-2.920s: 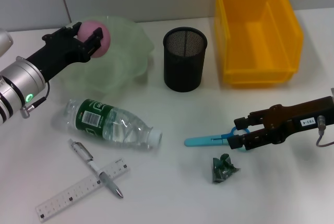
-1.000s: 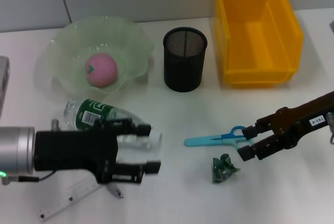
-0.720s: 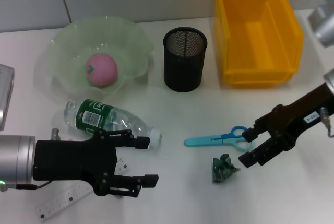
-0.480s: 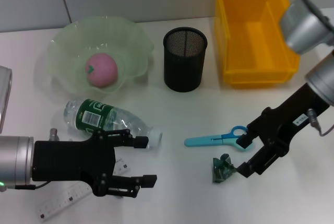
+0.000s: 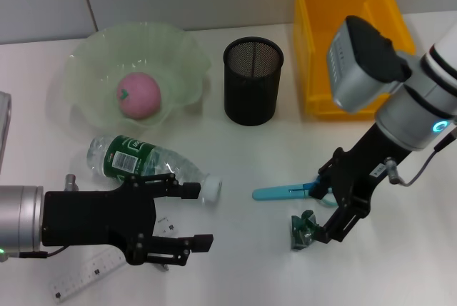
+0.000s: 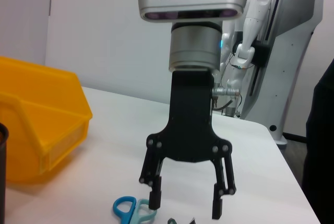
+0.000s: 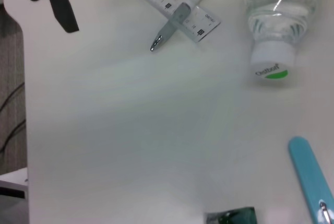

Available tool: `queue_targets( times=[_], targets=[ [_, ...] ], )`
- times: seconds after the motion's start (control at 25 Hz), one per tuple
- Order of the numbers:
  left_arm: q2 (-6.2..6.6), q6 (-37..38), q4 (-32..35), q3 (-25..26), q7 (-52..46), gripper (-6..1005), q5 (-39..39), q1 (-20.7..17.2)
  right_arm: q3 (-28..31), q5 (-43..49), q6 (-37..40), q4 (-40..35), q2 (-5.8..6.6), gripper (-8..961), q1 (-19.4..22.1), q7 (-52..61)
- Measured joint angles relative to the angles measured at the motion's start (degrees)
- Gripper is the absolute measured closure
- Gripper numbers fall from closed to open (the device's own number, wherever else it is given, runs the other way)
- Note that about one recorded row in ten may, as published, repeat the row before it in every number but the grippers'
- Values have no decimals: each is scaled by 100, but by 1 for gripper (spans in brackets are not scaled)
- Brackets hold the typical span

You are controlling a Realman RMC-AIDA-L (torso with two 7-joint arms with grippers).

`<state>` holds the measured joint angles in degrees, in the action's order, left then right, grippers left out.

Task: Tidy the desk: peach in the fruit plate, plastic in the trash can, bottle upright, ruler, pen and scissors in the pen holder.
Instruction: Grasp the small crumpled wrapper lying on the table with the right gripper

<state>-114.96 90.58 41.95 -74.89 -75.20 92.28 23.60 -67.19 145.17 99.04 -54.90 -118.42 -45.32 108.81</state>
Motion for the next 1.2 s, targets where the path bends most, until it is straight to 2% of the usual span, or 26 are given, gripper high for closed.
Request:
queue_targets(
  times=[0.16,0.44,1.2],
  targets=[
    [0,1,9,1,-27,183,0,16,-107,2,-160,50,-50,266,-3,-99],
    [0,-4,1,1,-42,183,0,37,-348,-36,-323,209,-57,269,-36,-128],
    [-39,-55,-20,36,-57,184,0,77,-505,-208,-708,788,-76,280,-200,-333]
  ],
)
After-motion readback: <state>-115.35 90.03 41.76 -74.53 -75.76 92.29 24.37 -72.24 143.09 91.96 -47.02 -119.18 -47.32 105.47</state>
